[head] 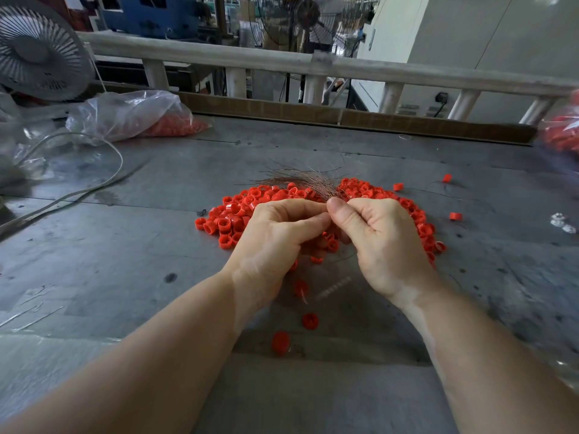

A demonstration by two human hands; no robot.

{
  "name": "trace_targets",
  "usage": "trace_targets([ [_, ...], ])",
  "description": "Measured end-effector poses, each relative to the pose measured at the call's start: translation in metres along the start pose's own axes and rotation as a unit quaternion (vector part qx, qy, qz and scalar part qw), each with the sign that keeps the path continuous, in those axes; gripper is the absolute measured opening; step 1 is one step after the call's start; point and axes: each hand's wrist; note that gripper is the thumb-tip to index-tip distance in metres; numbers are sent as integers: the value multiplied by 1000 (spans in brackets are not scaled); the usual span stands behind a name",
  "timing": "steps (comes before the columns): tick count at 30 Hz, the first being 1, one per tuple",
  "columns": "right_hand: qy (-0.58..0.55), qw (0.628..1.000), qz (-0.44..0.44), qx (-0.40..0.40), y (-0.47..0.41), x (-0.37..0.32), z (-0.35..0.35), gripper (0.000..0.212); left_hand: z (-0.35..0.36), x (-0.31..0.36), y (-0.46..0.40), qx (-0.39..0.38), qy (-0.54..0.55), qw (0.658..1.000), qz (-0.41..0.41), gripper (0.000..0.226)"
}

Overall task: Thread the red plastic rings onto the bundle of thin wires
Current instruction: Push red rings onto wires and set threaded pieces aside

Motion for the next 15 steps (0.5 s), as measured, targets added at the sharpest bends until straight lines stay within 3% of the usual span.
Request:
trace_targets([
  [8,28,999,-24,18,0,2,-1,48,1,-1,-1,-5,9,1000,4,21],
  [15,138,985,-91,48,0,7,-2,36,-1,-1,-5,-12,83,996,-33,27],
])
Point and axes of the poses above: each hand's wrist, its own y-axis away from the middle knuckle, its own z-axis out of the palm, x = y × z, and after that the axes turned 10 degrees about x, right-handed
